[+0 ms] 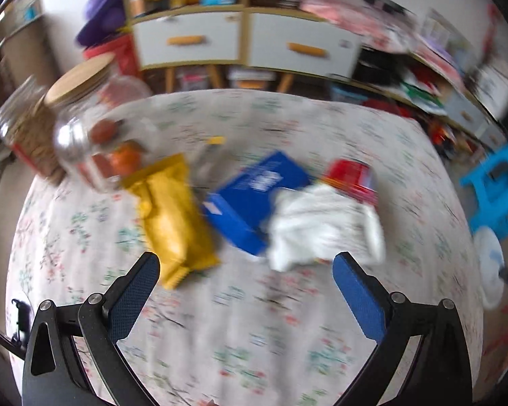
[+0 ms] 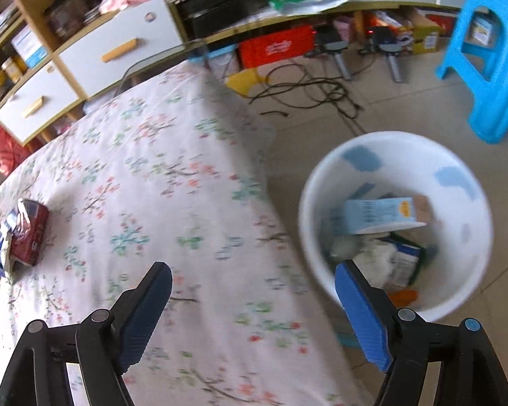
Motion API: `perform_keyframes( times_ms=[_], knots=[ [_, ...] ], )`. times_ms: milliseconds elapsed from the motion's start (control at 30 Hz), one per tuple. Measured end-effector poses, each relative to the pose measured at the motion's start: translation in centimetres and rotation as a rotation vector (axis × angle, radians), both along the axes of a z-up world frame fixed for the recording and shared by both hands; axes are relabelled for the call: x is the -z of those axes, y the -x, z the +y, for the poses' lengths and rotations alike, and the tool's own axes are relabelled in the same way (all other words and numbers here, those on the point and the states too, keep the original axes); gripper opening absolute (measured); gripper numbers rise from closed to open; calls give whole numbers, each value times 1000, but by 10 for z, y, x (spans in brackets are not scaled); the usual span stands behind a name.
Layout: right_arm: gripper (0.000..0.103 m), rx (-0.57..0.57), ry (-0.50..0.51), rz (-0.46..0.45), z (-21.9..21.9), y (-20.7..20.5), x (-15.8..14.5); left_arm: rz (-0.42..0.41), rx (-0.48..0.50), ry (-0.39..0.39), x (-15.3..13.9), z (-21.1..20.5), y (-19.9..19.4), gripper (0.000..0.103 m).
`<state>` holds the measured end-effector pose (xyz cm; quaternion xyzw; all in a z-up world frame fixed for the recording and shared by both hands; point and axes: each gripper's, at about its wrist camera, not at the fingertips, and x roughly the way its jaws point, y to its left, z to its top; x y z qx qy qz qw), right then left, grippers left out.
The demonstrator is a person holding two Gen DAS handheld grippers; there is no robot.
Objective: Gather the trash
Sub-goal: 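Move both tools back over the table toward the yellow snack packet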
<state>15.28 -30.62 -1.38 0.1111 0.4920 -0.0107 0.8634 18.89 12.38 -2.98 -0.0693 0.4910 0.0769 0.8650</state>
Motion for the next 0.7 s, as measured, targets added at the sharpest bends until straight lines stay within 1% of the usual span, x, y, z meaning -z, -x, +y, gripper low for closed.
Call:
perform_keyframes(
  times_ms=[100,133,267,433,467,500,533,567,600,633,700],
  knots=[
    [84,-24,1,8,20,-8,4,-17,-82,3,5,26,-7,103],
    [84,-31,0,11,27,-11,6,-20,-100,8,7,29,-13,103],
    [84,-52,-15,24,50,-20,10,0,-149,45,23,43,-25,102],
    [84,-89,-44,32,86,-30,16,43,-180,64,48,58,-35,97],
    [84,-95,-46,33,92,-31,16,51,-184,75,52,60,-35,93],
    [84,-104,-48,35,98,-33,18,62,-189,87,57,64,-36,87],
    [84,-114,-49,39,106,-35,20,66,-192,80,60,66,-37,85],
    [84,-120,-50,42,111,-37,22,54,-185,57,59,65,-36,81],
    [84,-127,-49,46,116,-38,23,53,-175,38,58,64,-35,70],
    [84,-136,-47,49,123,-39,25,55,-158,14,58,62,-35,66],
    [84,-153,-41,51,133,-41,28,53,-133,1,58,62,-36,53]
  ],
)
